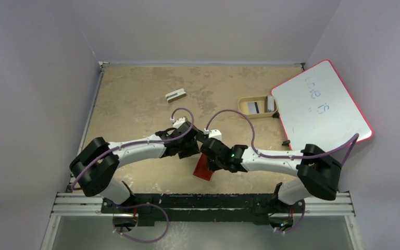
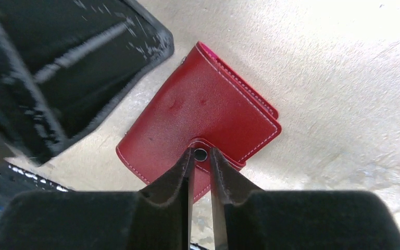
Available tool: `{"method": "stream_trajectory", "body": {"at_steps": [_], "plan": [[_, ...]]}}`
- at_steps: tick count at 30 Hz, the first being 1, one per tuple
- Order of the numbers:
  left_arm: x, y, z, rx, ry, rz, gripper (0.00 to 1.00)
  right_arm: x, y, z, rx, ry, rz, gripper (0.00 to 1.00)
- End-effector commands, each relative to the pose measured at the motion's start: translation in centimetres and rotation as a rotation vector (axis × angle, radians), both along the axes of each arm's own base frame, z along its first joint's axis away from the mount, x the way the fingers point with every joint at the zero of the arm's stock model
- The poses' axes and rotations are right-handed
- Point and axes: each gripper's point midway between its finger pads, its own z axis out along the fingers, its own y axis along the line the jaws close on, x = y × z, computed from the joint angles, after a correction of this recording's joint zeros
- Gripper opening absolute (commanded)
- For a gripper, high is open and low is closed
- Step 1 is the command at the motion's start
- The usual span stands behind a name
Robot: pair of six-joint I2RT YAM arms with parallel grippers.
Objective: Put the credit cards into the card holder
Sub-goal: Close the card holder at the center of the board, then reset both arms
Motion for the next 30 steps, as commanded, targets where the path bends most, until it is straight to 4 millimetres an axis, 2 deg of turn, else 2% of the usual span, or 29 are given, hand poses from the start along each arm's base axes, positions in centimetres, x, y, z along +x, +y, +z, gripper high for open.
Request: {"method": "stream_trajectory", "body": {"at_steps": [1,3,6,9,11,12,14,16,19,23,30], "plan": [[2.3,1.8,7.3,0.058,-0.173,0.016,0.51,1.3,1.0,4.8,0.025,-0.056,0.011,0.25],[2.7,2.9,10.2,0.091,-0.230,0.017,0.57,2.6,1.4,7.6,0.079,-0.112,0.000,0.35],[3.0,4.6,15.5,0.104,-0.333,0.018,0.62,4.5,0.6,11.2,0.125,-0.197,-0.026,0.51],[2.7,6.8,20.2,0.116,-0.434,0.026,0.64,6.6,-1.0,15.8,0.178,-0.288,-0.068,0.81],[2.4,8.2,23.0,0.113,-0.494,0.037,0.65,7.2,-2.7,18.8,0.211,-0.347,-0.100,0.94],[2.1,8.9,24.4,0.104,-0.525,0.046,0.66,7.5,-3.6,19.9,0.217,-0.370,-0.135,0.99],[1.4,10.3,26.9,0.073,-0.584,0.064,0.67,7.5,-5.2,21.9,0.236,-0.404,-0.198,0.99],[0.6,11.1,28.8,0.022,-0.630,0.069,0.68,6.9,-5.8,23.8,0.294,-0.425,-0.212,0.99],[-0.5,12.1,30.8,-0.066,-0.695,0.082,0.69,6.1,-6.4,25.2,0.380,-0.444,-0.230,0.99],[-1.4,12.7,32.1,-0.169,-0.755,0.107,0.70,5.5,-7.7,26.3,0.446,-0.465,-0.284,0.99],[-1.0,12.9,30.3,-0.151,-0.736,0.139,0.72,5.0,-8.8,29.5,0.515,-0.532,-0.284,0.99]]}}
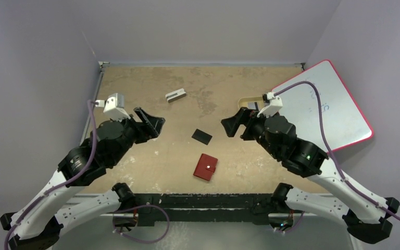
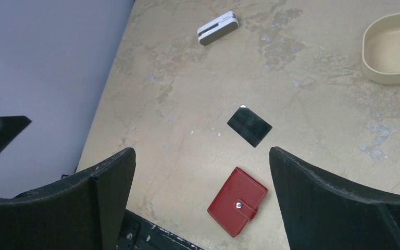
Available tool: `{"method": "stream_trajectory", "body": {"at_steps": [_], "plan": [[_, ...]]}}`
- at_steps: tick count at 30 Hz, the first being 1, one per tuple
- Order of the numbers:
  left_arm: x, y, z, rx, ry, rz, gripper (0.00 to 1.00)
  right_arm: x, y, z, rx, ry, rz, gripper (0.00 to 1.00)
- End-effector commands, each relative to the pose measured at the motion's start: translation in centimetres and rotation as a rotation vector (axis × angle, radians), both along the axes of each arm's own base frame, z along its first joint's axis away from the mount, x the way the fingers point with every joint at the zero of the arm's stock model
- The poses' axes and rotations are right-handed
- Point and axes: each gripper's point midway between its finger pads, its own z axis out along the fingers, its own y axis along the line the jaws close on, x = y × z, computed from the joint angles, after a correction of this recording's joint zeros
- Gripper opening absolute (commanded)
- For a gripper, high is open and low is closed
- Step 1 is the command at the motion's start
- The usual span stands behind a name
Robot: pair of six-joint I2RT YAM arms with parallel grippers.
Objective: Put the credit cards into the card holder
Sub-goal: Reset both arms
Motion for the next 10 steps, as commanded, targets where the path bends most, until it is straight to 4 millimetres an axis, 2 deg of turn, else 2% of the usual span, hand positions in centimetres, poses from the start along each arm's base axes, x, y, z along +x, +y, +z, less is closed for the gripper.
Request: {"method": "stream_trajectory", "body": {"at_steps": [1,10], "plan": [[1.10,-0.41,-0.88,0.017,0.012,0.035,0.72,0.07,-1.07,2.54,0.048,-0.058,-0.039,0.99],[1.39,-0.59,-1.69,0.025,0.032,0.048,0.73,-0.31,-1.84,3.04,0.074,-0.074,-0.051,0.99]]}}
